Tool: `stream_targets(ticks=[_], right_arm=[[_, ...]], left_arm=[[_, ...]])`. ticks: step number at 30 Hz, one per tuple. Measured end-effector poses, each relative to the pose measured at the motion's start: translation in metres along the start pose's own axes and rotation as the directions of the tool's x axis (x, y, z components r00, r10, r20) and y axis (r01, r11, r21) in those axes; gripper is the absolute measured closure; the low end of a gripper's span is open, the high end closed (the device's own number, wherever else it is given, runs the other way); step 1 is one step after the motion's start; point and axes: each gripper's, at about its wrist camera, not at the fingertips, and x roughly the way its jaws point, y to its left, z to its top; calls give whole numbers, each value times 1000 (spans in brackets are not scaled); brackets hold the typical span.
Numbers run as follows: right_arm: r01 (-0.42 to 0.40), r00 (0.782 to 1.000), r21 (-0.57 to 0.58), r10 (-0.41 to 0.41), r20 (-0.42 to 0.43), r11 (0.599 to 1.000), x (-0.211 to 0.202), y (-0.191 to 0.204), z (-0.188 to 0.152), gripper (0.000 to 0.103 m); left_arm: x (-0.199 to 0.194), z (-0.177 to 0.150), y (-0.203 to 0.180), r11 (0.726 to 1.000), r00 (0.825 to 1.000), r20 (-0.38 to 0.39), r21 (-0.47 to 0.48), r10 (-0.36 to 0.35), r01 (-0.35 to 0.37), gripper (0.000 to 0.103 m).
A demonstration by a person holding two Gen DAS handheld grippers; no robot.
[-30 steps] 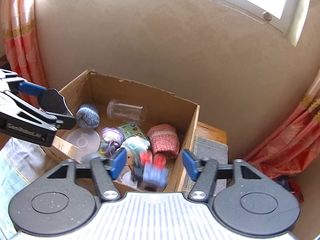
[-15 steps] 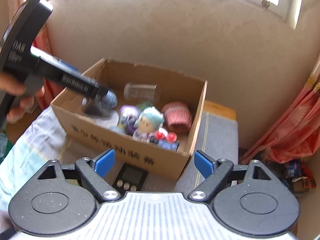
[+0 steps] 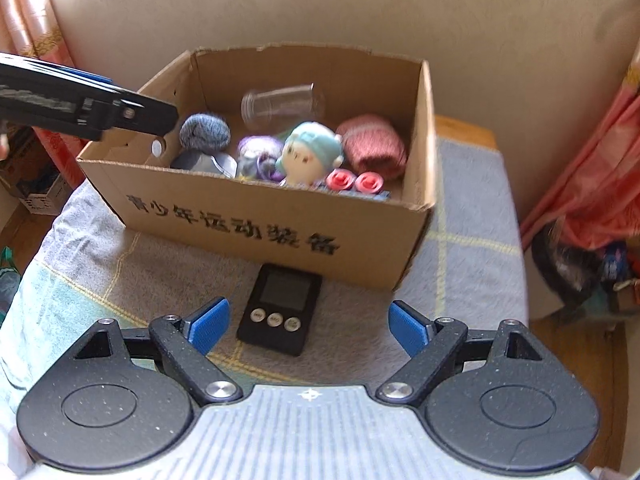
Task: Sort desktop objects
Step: 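Move right tool to the black digital timer and close on it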
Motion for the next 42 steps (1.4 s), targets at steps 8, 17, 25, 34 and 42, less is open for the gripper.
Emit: stream_targets(ticks=[8, 17, 25, 34, 42], right_arm=[[-2, 999, 39, 4, -53, 999, 25, 17, 1, 13], [35, 996, 52, -31, -79, 998, 47, 28, 6, 13], [70, 993, 66, -63, -98, 995, 65, 32, 6, 14], [97, 990, 38, -92, -106, 995, 79, 39, 7, 13], [124, 990, 32, -121, -78, 992, 78, 39, 9, 30]], left_arm=[[-3, -20, 1, 996, 995, -77, 65, -57, 62, 11], [-9, -49, 10, 994, 989, -123, 69, -79, 88, 11], [-18, -74, 17, 994, 986, -138, 44, -93, 100, 11], [-22, -102, 24, 994, 983, -149, -49, -105, 99, 11], [-21, -115, 26, 987, 979, -157, -112, -129, 112, 11]])
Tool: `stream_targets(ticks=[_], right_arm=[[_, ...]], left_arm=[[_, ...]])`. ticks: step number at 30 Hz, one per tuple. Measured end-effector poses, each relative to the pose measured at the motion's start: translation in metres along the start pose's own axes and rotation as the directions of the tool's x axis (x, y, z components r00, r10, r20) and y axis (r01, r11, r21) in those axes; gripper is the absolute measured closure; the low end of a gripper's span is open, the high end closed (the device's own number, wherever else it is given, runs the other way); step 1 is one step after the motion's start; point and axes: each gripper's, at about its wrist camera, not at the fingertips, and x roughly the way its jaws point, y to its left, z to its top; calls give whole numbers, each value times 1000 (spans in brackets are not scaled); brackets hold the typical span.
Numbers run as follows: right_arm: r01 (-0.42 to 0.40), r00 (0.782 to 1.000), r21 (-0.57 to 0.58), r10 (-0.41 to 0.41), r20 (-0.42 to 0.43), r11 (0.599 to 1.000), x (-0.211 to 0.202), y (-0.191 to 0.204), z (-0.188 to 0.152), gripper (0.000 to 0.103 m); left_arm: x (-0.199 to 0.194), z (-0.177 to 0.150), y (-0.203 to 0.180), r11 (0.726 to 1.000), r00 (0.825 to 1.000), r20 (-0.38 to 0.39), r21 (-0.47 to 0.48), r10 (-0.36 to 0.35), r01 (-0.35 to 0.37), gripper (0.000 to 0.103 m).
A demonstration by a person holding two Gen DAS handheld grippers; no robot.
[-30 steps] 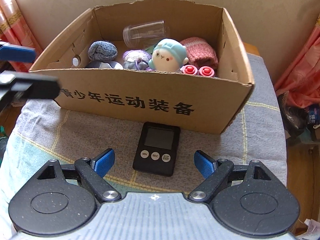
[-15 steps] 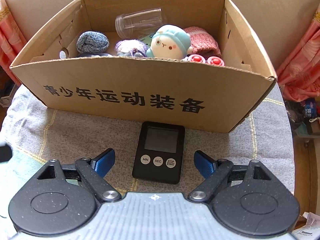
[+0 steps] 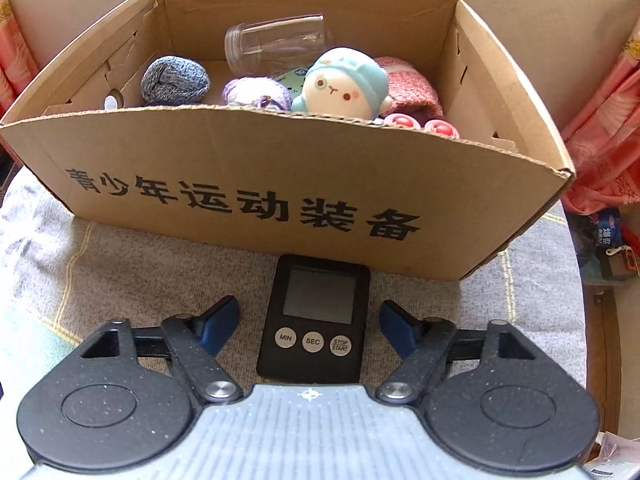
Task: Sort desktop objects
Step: 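Move right tool to the black digital timer and close on it, then lift the timer with the right tool and carry it over the box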
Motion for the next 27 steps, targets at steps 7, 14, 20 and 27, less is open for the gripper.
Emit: stream_targets(ticks=[7, 14, 20, 27], right_arm=[[-9, 1000, -17, 8, -6, 1000, -2, 0, 2, 45], [-20, 1000, -47, 19, -14, 999, -12, 1, -5, 45], [-43, 999, -52, 42, -21, 998, -24, -4, -8, 45], [-61, 998, -88, 61, -4, 994, -42, -2, -4, 45]], left_arm=[[-2, -3, -3, 1000, 1000, 2, -2, -11, 11, 11], [-1, -7, -1, 1000, 1000, -6, -21, -8, 8, 11], [0, -10, 0, 999, 1000, -13, -29, -13, 13, 11], [0, -11, -4, 1000, 1000, -12, -9, -12, 12, 11]])
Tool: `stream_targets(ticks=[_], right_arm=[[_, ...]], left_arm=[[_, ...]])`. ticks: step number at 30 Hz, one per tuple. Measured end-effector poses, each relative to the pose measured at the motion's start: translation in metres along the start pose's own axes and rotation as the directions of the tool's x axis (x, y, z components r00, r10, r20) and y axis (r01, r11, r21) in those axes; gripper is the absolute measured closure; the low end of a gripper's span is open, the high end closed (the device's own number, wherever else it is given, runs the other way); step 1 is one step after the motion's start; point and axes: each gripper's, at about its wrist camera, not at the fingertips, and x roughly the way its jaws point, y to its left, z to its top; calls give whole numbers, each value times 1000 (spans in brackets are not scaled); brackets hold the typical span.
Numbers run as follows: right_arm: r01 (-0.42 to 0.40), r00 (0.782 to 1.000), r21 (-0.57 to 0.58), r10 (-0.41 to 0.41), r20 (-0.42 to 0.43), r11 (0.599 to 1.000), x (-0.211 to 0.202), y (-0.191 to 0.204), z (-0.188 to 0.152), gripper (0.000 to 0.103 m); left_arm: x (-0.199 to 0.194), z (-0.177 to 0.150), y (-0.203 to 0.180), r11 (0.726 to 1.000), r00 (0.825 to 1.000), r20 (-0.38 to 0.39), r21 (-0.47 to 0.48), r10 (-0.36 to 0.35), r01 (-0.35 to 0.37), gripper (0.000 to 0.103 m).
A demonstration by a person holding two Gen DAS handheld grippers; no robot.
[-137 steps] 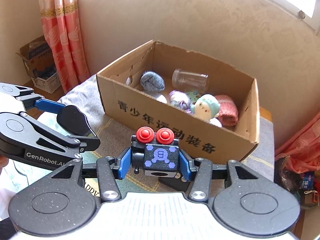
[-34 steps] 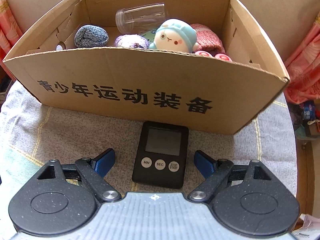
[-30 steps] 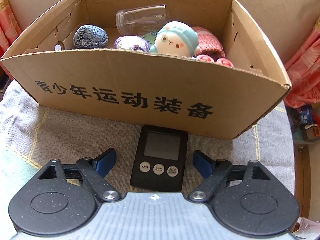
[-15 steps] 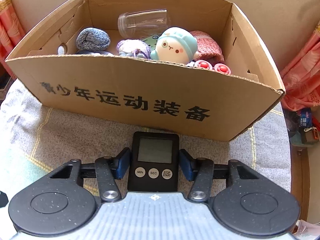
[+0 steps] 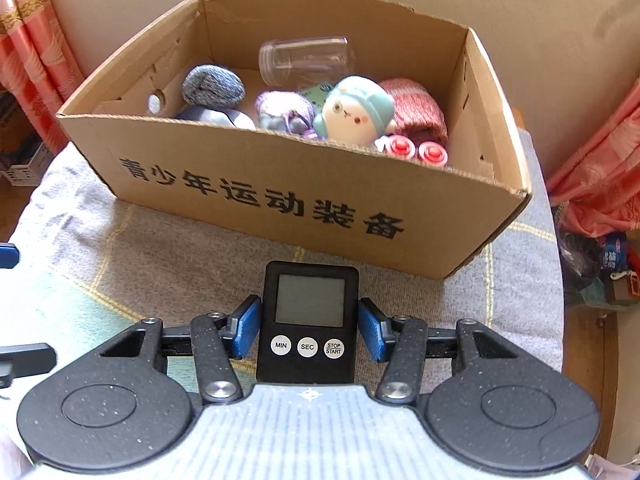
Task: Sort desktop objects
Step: 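Lift the timer with the right tool and carry it over the box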
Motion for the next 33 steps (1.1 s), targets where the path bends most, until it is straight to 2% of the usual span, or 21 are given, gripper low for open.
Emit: stream_targets(ticks=[8, 20, 26, 33], right_arm=[[-26, 999, -62, 28, 25, 998, -31, 6, 11, 45], [-50, 981, -112, 70, 182, 992, -92, 3, 52, 45], [-48, 970, -100, 71, 235, 994, -92, -4, 84, 45], [-66, 972, -71, 80, 220, 995, -72, -3, 121, 45]], left_arm=[[-2, -3, -6, 999, 1000, 8, 38, 6, -6, 11], [-7, -5, -14, 997, 998, 63, 75, 22, -27, 11], [-8, -7, -18, 995, 997, 81, 93, 18, -26, 11], [-7, -8, -16, 995, 995, 86, 86, 42, -50, 11]])
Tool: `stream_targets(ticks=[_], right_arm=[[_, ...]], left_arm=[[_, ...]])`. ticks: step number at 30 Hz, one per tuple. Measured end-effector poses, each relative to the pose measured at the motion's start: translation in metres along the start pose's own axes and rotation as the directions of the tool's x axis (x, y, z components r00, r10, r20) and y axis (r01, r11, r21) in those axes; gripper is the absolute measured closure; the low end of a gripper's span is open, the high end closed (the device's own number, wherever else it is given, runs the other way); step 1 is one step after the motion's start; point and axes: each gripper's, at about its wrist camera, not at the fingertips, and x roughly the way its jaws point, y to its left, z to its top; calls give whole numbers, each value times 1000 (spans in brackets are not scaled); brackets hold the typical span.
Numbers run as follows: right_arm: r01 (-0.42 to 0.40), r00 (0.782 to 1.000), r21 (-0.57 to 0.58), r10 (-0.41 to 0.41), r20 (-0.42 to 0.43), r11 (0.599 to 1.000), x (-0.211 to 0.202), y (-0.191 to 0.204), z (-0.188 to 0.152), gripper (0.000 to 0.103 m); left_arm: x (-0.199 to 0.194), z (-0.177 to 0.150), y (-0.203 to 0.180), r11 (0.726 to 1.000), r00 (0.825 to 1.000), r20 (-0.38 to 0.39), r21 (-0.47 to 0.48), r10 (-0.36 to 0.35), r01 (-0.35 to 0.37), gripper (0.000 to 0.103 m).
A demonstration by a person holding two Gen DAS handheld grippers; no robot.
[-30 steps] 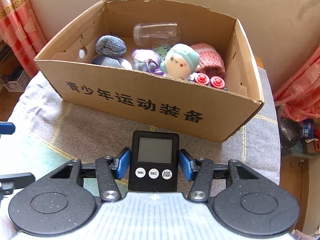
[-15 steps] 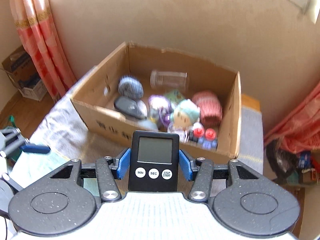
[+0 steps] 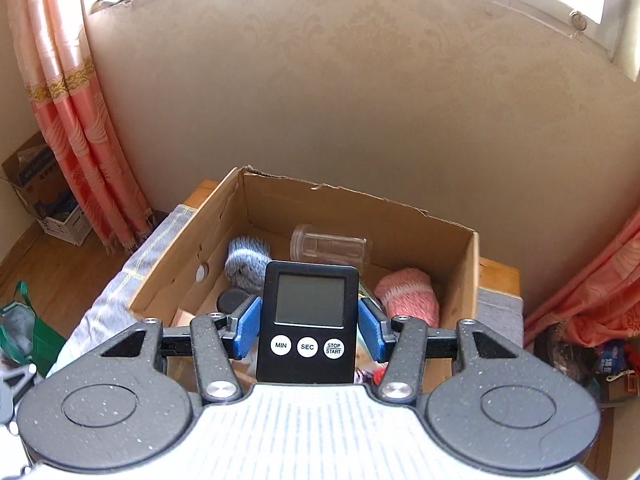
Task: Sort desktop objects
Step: 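Lift the timer with the right tool and carry it over the box, then open the right tool to drop the timer into the box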
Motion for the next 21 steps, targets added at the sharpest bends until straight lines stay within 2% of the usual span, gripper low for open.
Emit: stream_targets(ticks=[8, 10, 11, 12, 16, 21], right_arm=[[-2, 999, -3, 2, -49, 1000, 30, 8, 12, 45], [-12, 998, 12, 13, -60, 1000, 31, 8, 13, 36], [-7, 998, 16, 8, -57, 1000, 30, 8, 13, 22], [3, 999, 13, -2, -40, 1000, 27, 9, 12, 13], [14, 1000, -1, -14, -22, 1000, 17, 9, 10, 6], [22, 1000, 2, -22, -22, 1000, 9, 7, 9, 1]], left_arm=[[-3, -1, 4, 1000, 1000, 10, 2, 15, -15, 11], [-4, -2, 5, 1000, 1000, 13, -2, 17, -17, 11], [-4, -2, 6, 1000, 1000, 15, -3, 17, -17, 11], [-5, -2, 7, 1000, 1000, 16, -3, 17, -17, 11], [-6, -1, 7, 1000, 999, 22, -5, 24, -24, 11], [-10, 2, 6, 1000, 999, 34, -4, 30, -30, 11]])
